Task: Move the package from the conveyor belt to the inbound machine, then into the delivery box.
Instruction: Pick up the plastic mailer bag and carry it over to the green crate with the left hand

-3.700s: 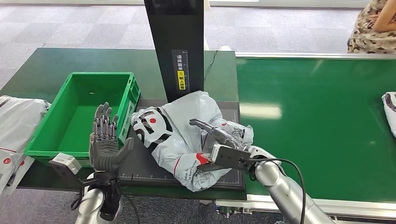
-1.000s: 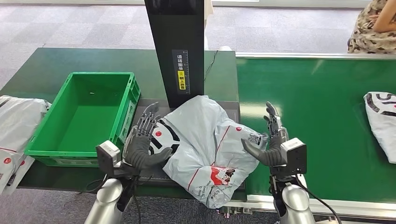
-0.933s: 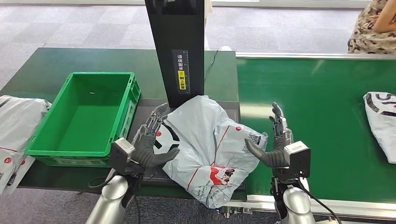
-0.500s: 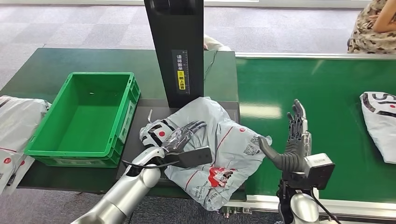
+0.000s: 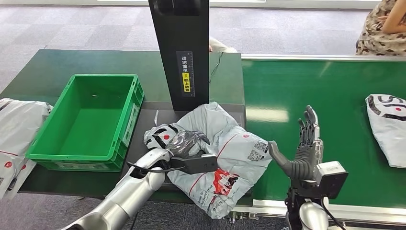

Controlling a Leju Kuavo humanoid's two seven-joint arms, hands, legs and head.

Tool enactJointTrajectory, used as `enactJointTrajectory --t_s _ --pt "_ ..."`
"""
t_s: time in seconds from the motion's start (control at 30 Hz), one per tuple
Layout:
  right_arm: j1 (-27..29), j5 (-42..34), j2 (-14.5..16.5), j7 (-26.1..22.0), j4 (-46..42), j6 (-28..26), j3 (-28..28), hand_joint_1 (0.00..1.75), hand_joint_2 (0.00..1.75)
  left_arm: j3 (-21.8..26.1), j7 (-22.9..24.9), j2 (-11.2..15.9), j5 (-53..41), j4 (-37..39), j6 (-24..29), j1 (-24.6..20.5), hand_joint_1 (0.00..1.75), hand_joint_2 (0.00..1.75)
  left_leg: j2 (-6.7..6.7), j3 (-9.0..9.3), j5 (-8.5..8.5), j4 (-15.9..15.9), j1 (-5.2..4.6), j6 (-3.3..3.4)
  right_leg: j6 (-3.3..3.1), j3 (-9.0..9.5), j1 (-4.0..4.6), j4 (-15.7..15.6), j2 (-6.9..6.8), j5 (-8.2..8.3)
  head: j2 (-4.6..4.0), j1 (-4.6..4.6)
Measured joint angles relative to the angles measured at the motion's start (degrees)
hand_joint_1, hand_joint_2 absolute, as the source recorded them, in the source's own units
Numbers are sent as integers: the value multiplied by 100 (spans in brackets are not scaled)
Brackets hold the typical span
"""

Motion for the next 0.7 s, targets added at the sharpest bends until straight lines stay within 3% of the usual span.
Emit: enactJointTrajectory --t_s 0.13,0.37,0.57,0.7 --pt "50 -73 8 -1 -82 -14 -50 0 175 38 -307 54 38 -220 560 118 175 175 0 -1 0 0 0 0 0 -2 0 0 1 0 0 0" --pt "164 -197 8 -2 -244 -58 -184 0 175 255 -609 316 26 -1279 1769 568 175 175 0 -3 -2 -2 1 -2 -1 -6 1 0 1 -3 0 0" --pt "301 -291 6 -28 -347 -159 -265 0 175 627 -409 636 -642 -2484 2791 1142 175 175 5 -3 -3 -4 1 -3 -1 -7 1 0 8 -3 2 0" --pt "342 -294 6 -39 -371 -206 -281 0 175 967 -99 847 -1138 -3117 3187 1456 175 175 5 -3 -3 -5 1 -3 -1 -8 2 0 7 -4 0 0"
